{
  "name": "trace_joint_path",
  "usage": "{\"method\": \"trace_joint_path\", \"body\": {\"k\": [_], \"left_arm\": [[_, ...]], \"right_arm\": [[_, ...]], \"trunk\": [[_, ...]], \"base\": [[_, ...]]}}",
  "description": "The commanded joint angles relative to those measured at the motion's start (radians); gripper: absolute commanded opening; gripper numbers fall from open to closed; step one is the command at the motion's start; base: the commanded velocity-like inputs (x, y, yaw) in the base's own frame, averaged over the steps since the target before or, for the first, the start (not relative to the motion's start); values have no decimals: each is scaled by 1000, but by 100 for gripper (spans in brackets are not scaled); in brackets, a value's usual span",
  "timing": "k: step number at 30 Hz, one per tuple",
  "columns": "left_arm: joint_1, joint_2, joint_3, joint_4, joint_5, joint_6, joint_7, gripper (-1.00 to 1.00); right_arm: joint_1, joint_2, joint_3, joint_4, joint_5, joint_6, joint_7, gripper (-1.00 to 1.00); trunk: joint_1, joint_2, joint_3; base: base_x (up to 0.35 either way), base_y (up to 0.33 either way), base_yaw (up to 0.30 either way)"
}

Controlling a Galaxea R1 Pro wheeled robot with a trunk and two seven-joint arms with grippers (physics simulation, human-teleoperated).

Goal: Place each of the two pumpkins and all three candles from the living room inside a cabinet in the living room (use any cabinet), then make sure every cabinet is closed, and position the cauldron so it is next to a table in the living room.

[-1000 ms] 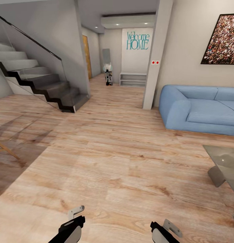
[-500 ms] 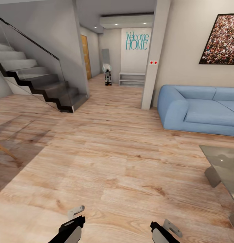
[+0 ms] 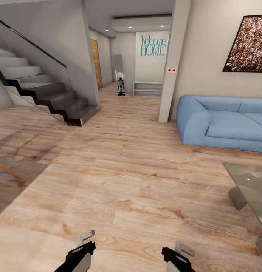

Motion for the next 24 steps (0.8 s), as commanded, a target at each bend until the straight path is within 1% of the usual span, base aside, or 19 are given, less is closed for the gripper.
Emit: {"method": "trace_joint_path", "body": {"k": [1, 2, 4, 6, 11, 16, 19, 20, 22, 24], "left_arm": [[-1, 2, -7, -2, 3, 5, 8, 100], [-1, 1, -7, -2, 3, 5, 8, 100], [-1, 1, -7, -2, 3, 5, 8, 100], [-1, 1, -7, -2, 3, 5, 8, 100], [-1, 2, -7, -2, 3, 5, 8, 100], [-1, 2, -4, -2, 6, 5, 9, 100], [-1, 9, 5, 14, 9, 1, 12, 100], [-1, 12, 10, 34, 10, -10, 14, 100], [-2, 19, 37, 84, 11, -56, 24, 100], [-2, 31, 76, 106, 11, -76, 38, 100]], "right_arm": [[-1, -1, 21, -3, -7, -2, 1, 100], [-1, -1, 40, -4, -6, -2, 17, 100], [-1, -1, 108, -3, -5, -2, 71, 100], [-1, -2, 130, -2, -6, -2, 87, 100], [-1, -1, 142, 0, -15, -2, 96, 100], [-1, -1, 141, 0, -17, -2, 93, 100], [-1, -1, 140, 0, -19, -2, 91, 100], [-1, -1, 140, 0, -19, -2, 91, 100], [-1, -1, 140, 0, -19, -2, 89, 100], [-1, -1, 140, 0, -18, -2, 88, 100]], "trunk": [[0, 0, -1], [0, 0, -1], [0, 0, -1], [0, 0, -1], [0, 0, -1], [0, 0, -1], [0, 0, -1], [0, 0, -1], [0, 0, -1], [0, 0, -1]], "base": [[0, 0, 0], [0, 0, 0], [0, 0, 0], [0, -24, 0], [0, -111, 0], [0, -18, 0], [0, -2, 0], [0, 0, 0], [0, 0, 0], [0, 0, 0]]}}
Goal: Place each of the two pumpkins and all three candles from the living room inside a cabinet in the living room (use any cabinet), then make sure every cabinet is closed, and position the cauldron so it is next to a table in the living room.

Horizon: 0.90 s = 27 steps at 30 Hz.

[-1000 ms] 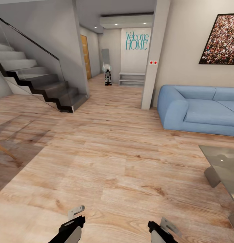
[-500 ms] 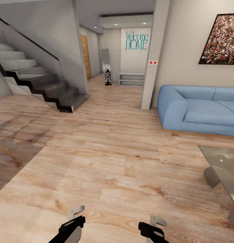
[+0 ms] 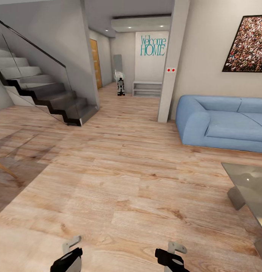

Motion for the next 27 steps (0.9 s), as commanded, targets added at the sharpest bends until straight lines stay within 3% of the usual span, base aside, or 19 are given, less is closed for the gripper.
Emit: {"method": "trace_joint_path", "body": {"k": [1, 3, 7, 12, 27], "left_arm": [[-1, 11, 15, 4, 3, 0, 23, 100], [-1, 31, 68, 11, 3, -7, 68, 100], [-1, 58, 113, 13, 3, -20, 128, 100], [-1, 59, 119, 14, 3, -75, 139, 100], [-1, 57, 118, 14, 3, -85, 131, 100]], "right_arm": [[-1, -1, 8, -1, -8, -2, -8, 100], [-1, -1, 8, -1, -6, -2, -8, 100], [-1, -1, 8, -1, -3, -2, -8, 100], [-1, -1, 8, -1, 1, -2, -8, 100], [-1, -1, 8, -1, 5, -2, -8, 100]], "trunk": [[0, 0, -1], [0, 0, -1], [0, 0, -1], [0, 0, -1], [0, 0, -1]], "base": [[0, 0, 0], [0, 0, 0], [0, 0, 0], [0, -61, 0], [12, -128, 0]]}}
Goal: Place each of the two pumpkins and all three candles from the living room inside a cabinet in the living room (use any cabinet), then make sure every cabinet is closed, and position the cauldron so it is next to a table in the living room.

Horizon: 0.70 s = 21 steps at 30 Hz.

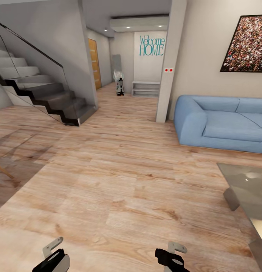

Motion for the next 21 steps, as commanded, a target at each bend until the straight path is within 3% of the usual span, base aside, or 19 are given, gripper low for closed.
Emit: {"method": "trace_joint_path", "body": {"k": [1, 21], "left_arm": [[-1, 1, -9, -1, 9, -3, 7, 100], [-1, -1, -16, -1, 4, -2, 5, 100]], "right_arm": [[-1, -1, 8, -1, -8, -2, -7, 100], [-1, -1, 10, -1, -7, -2, -7, 100]], "trunk": [[0, 0, -1], [0, 0, -1]], "base": [[14, -189, 0], [1, -137, 0]]}}
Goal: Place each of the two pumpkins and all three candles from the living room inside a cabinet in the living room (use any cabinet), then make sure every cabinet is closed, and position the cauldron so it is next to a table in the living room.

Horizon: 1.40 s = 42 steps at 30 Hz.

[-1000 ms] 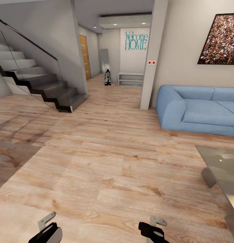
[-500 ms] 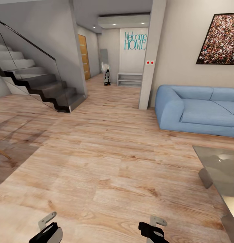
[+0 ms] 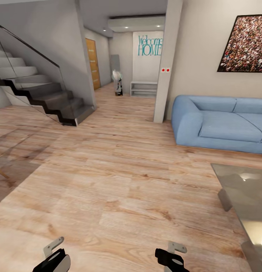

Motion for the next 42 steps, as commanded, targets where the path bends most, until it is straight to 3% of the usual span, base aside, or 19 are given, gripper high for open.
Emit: {"method": "trace_joint_path", "body": {"k": [1, 42], "left_arm": [[-1, 1, -9, -1, 9, -3, 6, 100], [-1, 0, -12, 0, 5, -5, 6, 100]], "right_arm": [[-1, -1, 8, -1, -8, -2, -7, 100], [-1, -1, 9, -2, -8, -3, -6, 100]], "trunk": [[0, 0, -1], [0, 0, -1]], "base": [[0, -186, 0], [1, -100, 0]]}}
